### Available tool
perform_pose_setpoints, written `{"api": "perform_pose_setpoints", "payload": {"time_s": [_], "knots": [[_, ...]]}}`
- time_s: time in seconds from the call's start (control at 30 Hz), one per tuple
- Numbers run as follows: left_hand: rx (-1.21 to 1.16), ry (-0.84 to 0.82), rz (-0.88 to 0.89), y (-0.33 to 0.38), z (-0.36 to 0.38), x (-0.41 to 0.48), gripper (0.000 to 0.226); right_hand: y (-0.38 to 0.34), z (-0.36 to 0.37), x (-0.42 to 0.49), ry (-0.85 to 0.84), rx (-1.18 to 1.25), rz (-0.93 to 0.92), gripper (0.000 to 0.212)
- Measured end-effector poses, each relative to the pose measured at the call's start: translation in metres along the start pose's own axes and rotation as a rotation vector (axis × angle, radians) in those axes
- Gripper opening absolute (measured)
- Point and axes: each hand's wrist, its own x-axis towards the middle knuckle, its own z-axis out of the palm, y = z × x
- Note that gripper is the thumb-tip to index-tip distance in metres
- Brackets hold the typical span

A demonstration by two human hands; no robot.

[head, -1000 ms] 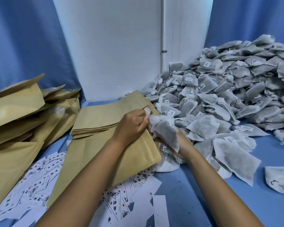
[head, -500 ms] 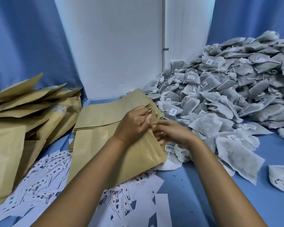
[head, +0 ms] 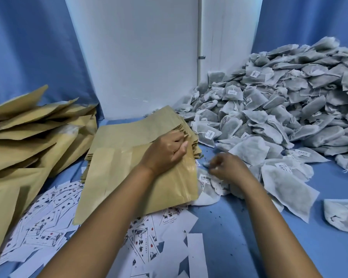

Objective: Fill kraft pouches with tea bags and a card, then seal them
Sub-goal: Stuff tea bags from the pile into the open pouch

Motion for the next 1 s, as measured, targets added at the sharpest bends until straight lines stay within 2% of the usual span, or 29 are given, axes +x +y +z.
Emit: {"api": "perform_pose_setpoints", "payload": {"time_s": [0.03,0.07,0.1,0.13,0.2,0.27,0.33,0.4,0.47,0.5,0.6,0.67,0.7,0.73,0.8,0.87,0.93,1.0], "knots": [[-0.005,0.004,-0.016,-0.002,-0.002,0.0,0.042,0.008,0.002,0.0,-0.071,-0.232,0.021,0.035],[-0.011,0.01,-0.028,-0.003,-0.002,0.0,0.042,0.012,0.004,-0.001,-0.148,-0.355,0.043,0.051],[-0.014,0.019,-0.035,-0.004,-0.003,0.001,0.043,0.015,0.007,0.0,-0.182,-0.387,0.06,0.056],[-0.014,0.024,-0.042,-0.005,-0.003,0.001,0.043,0.012,0.012,-0.001,-0.157,-0.348,0.043,0.048],[-0.012,0.03,-0.047,-0.004,-0.004,0.001,0.044,0.006,0.014,-0.001,0.009,-0.143,-0.026,0.022],[0.002,0.026,-0.039,-0.003,-0.003,-0.001,0.044,0.003,0.008,0.0,0.202,0.071,-0.124,0.028],[0.0,0.018,-0.037,-0.002,-0.002,-0.002,0.043,-0.006,0.001,-0.006,0.276,0.157,-0.364,0.032],[0.001,0.02,-0.033,-0.003,-0.002,-0.002,0.045,-0.011,0.009,-0.01,0.123,0.164,-0.518,0.033],[0.022,0.004,-0.02,-0.004,0.0,-0.003,0.049,-0.01,0.026,-0.013,-0.14,-0.005,-0.482,0.031],[0.05,-0.018,-0.002,-0.005,0.001,-0.005,0.048,-0.007,0.033,-0.013,-0.24,-0.108,-0.415,0.038],[0.091,-0.068,0.039,-0.006,0.003,-0.016,0.04,0.003,0.041,-0.011,-0.387,-0.182,-0.329,0.082],[0.064,-0.023,-0.013,-0.007,0.003,-0.02,0.04,0.011,0.038,-0.01,-0.386,-0.114,-0.28,0.114],[0.053,0.004,-0.043,-0.008,0.002,-0.02,0.041,0.013,0.037,-0.01,-0.362,-0.096,-0.254,0.12],[0.047,0.021,-0.063,-0.009,0.001,-0.019,0.043,0.013,0.036,-0.01,-0.323,-0.092,-0.248,0.116],[0.046,0.041,-0.078,-0.01,-0.001,-0.017,0.045,0.014,0.035,-0.009,-0.213,-0.082,-0.302,0.08],[0.046,0.059,-0.09,-0.011,-0.003,-0.015,0.045,0.016,0.025,-0.007,-0.072,0.163,-0.303,0.047],[0.049,0.068,-0.089,-0.01,-0.004,-0.015,0.046,0.018,0.006,-0.007,0.12,0.545,-0.238,0.044],[0.059,0.061,-0.069,-0.01,-0.001,-0.015,0.044,0.017,-0.014,-0.009,0.292,0.89,-0.266,0.045]]}}
